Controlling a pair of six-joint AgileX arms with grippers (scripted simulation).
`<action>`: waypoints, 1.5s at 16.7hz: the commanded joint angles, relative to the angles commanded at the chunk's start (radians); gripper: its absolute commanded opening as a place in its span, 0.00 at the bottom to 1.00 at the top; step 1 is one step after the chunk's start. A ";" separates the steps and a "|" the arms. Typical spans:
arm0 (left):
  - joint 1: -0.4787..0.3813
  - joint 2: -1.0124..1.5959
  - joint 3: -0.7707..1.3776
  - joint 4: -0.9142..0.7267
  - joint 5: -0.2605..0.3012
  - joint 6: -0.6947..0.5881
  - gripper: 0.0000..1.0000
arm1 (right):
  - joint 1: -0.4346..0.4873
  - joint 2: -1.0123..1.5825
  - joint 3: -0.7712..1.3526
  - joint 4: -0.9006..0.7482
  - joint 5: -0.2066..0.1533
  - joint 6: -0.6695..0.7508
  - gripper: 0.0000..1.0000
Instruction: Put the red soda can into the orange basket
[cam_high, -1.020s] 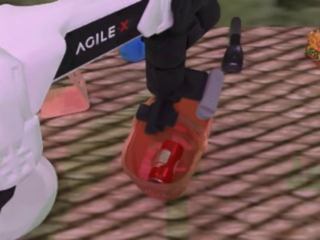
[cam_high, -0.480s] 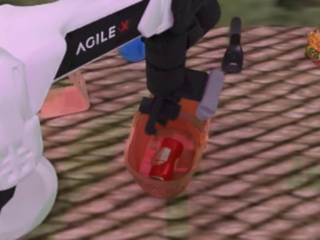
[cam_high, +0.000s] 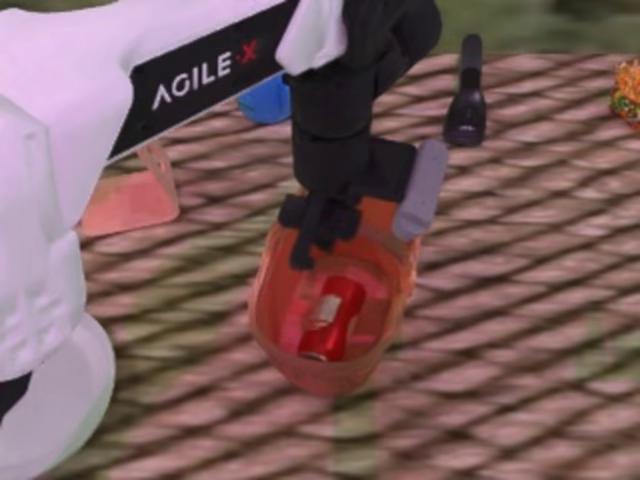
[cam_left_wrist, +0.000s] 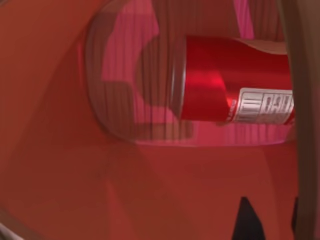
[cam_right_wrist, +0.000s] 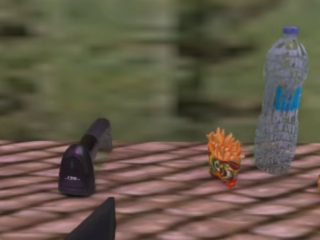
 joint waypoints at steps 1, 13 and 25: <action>0.000 0.000 0.000 0.000 0.000 0.000 0.00 | 0.000 0.000 0.000 0.000 0.000 0.000 1.00; 0.000 0.000 0.000 0.000 0.000 0.000 0.00 | 0.000 0.000 0.000 0.000 0.000 0.000 1.00; 0.049 -0.023 0.133 -0.163 -0.001 0.033 0.00 | 0.000 0.000 0.000 0.000 0.000 0.000 1.00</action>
